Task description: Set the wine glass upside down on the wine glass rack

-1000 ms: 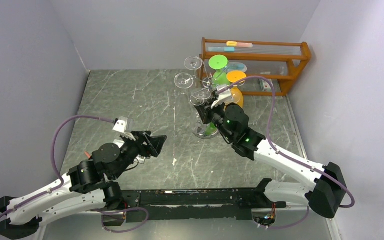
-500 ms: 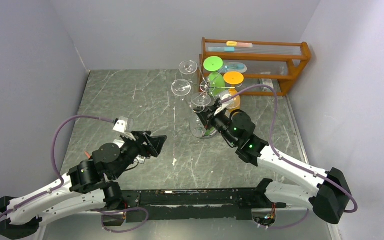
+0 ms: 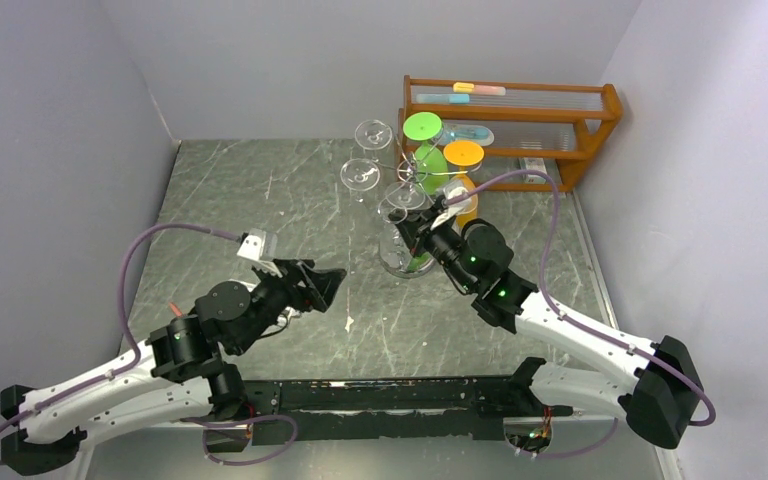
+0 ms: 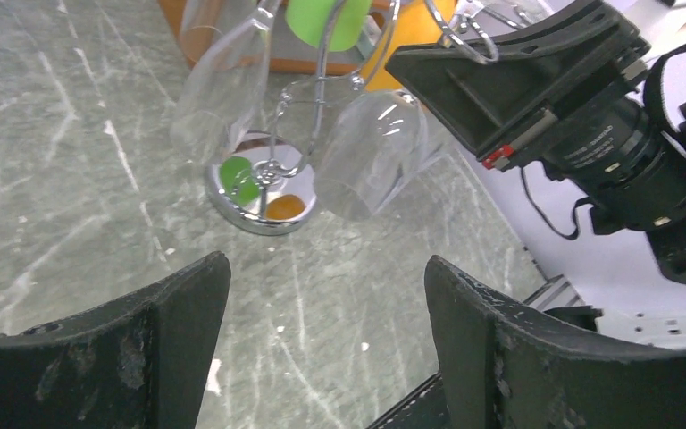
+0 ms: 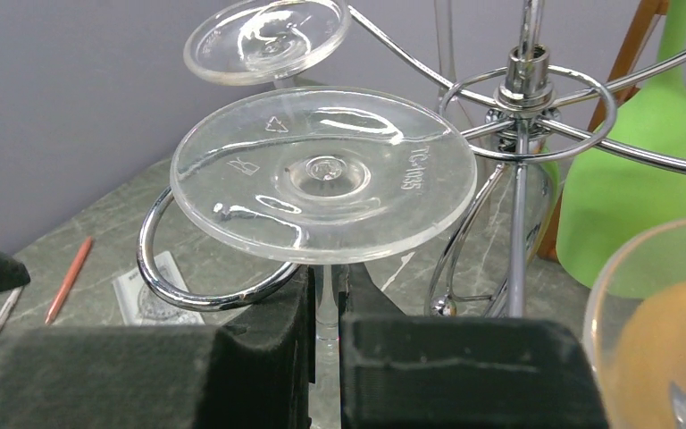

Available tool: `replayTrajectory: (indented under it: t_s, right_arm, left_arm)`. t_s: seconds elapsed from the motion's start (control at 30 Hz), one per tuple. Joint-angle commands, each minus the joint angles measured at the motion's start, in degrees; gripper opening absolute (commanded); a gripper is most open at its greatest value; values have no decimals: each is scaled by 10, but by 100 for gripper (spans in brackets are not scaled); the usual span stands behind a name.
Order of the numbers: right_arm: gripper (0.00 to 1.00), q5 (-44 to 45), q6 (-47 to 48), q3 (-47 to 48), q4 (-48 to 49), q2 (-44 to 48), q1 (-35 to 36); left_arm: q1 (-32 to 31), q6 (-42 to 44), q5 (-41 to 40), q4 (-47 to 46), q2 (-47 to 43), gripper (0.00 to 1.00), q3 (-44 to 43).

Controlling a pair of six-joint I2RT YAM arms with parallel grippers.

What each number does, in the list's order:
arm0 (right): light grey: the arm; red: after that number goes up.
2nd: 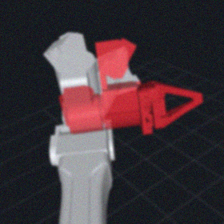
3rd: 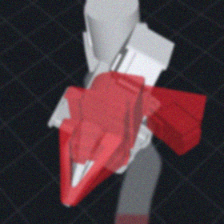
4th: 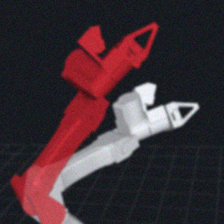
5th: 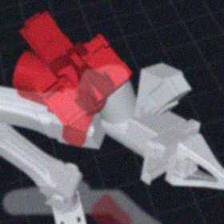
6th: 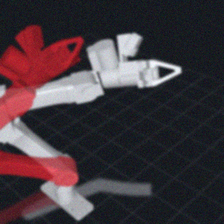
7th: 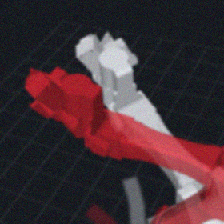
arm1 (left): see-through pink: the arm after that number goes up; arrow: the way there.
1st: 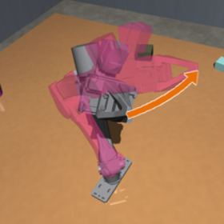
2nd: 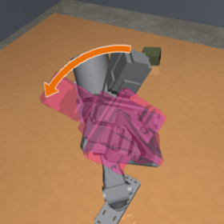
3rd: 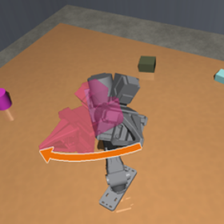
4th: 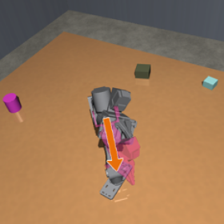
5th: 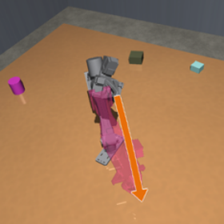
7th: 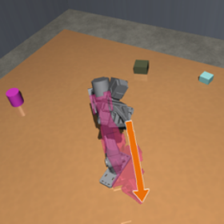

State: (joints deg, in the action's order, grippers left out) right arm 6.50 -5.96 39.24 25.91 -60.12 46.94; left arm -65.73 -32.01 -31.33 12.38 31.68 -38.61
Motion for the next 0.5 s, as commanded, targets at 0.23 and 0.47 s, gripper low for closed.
replayTrajectory:
  t_s: [0.23, 0.47]
  right_arm:
    - [6, 46, 5, 26, 43, -7, 21]
    - [6, 99, -12, 31, 26, -9, 28]
  left_arm:
    - [-1, -123, 12, -177, 125, 74, -55]
    - [0, -222, -61, -240, 163, 49, -65]
